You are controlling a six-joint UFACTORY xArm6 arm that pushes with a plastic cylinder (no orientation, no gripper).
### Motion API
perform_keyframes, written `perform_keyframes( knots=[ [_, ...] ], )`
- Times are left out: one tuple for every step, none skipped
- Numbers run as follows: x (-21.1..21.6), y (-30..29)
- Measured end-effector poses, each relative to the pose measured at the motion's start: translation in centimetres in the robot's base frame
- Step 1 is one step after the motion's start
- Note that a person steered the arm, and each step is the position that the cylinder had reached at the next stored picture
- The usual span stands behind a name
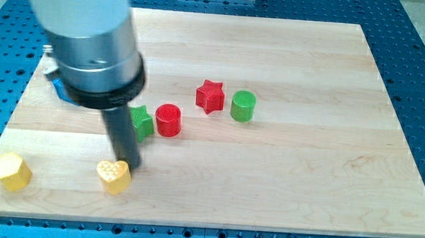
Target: Move the heart to the right of the hexagon
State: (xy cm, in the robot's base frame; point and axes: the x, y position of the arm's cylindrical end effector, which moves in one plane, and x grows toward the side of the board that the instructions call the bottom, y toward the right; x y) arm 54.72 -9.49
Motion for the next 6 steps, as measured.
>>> perform_keyframes(
  knots=[
    [0.0, 5.4],
    [1.2, 6.1],
    [4.0, 2.5],
    [4.0, -2.2],
    [3.5, -6.3],
    [3.0, -7.1]
  ],
)
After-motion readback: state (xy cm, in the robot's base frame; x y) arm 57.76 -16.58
